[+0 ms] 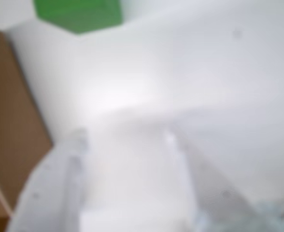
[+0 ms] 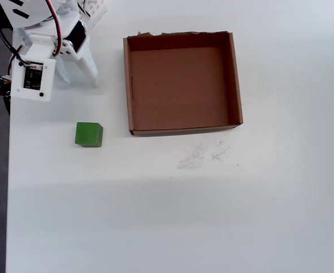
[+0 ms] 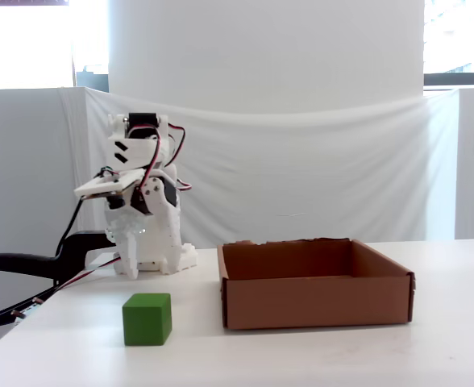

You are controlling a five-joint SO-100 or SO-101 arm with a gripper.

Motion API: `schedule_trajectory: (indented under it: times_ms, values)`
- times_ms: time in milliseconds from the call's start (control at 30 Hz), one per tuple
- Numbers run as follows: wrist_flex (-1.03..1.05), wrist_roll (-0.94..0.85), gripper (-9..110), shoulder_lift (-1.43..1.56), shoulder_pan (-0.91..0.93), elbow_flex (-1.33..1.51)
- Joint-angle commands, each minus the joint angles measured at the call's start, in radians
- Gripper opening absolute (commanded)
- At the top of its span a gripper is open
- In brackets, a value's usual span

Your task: Grasp a green cube and put it in a box.

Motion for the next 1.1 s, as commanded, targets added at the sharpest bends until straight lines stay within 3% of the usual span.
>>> schedule_trajectory:
  times_ms: [0, 1067]
  values:
    - [0.009, 0.003, 22, 0.0, -0.009, -0.005]
    - [0.009, 0.003, 23, 0.0, 0.014, -0.005]
